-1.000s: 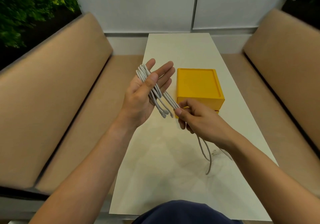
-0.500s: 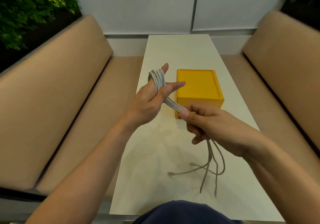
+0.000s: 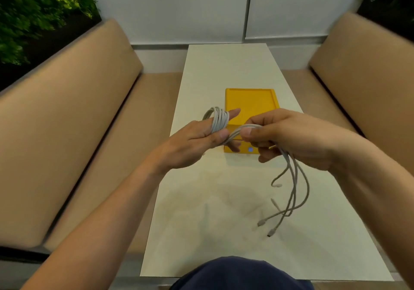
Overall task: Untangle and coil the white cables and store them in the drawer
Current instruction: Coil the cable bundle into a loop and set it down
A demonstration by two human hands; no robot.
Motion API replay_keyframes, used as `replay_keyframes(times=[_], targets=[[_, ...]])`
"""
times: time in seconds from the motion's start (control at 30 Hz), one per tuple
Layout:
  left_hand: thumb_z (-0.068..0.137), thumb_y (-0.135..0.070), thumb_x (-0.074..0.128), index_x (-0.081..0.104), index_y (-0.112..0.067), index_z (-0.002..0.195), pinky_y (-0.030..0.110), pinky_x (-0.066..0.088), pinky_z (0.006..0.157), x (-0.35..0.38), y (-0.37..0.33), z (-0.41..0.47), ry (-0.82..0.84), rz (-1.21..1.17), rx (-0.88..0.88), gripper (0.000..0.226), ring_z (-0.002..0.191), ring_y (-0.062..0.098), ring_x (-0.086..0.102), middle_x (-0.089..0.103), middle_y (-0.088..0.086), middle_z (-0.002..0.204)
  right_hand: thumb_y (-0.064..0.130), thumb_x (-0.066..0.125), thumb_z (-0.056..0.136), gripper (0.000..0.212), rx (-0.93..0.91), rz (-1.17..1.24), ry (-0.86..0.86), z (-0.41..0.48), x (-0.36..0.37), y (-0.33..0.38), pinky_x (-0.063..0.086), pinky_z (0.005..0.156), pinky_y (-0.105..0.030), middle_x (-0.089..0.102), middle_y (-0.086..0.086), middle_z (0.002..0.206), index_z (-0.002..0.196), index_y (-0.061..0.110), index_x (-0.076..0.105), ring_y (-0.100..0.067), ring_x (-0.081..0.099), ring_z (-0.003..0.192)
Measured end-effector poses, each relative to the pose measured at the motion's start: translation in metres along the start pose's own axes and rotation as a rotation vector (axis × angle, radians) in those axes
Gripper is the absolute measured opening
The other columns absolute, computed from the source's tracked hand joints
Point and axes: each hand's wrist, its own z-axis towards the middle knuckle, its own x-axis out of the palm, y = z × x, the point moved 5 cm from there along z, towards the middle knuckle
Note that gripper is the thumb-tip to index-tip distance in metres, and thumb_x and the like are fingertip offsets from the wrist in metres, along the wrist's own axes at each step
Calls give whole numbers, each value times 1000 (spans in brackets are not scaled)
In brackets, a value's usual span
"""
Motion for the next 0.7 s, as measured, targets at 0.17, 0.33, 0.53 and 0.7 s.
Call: replay_keyframes(times=[0.17, 0.33, 0.53, 0.7], targets=[[110, -30, 44, 75, -17, 104, 17, 43, 90, 13, -1, -4, 188, 40, -61, 34, 107, -2, 63, 74, -16, 111, 38, 70, 91, 31, 54, 7, 25, 11, -12, -6, 43, 59, -31, 37, -3, 59, 82, 9, 75, -16, 38, 53], [107, -14, 40, 52, 4, 136, 57, 41, 114, 39, 3, -12, 334, -566, -97, 37, 87, 36, 73, 64, 14, 78, 57, 81, 76, 27, -135, -549, -131, 14, -31, 8, 51, 70, -40, 70, 8, 77, 87, 33, 79, -10, 63, 69], [104, -20, 46, 38, 9, 149, 42, 54, 100, 38, -5, -11, 435, -942, -12, 54, 57, 18, 66, 56, -1, 63, 48, 81, 78, 22, -393, -647, -4, 7, -39, 20, 48, 68, -25, 70, 12, 92, 98, 40, 79, -10, 64, 78], [105, -31, 50, 50, 2, 145, 36, 57, 92, 34, -3, -12, 440, -1047, 25, 52, 46, 9, 59, 38, -1, 55, 53, 49, 101, 43, -677, -946, -56, 8, -32, 20, 49, 65, -31, 66, 8, 92, 118, 26, 77, -8, 57, 73]])
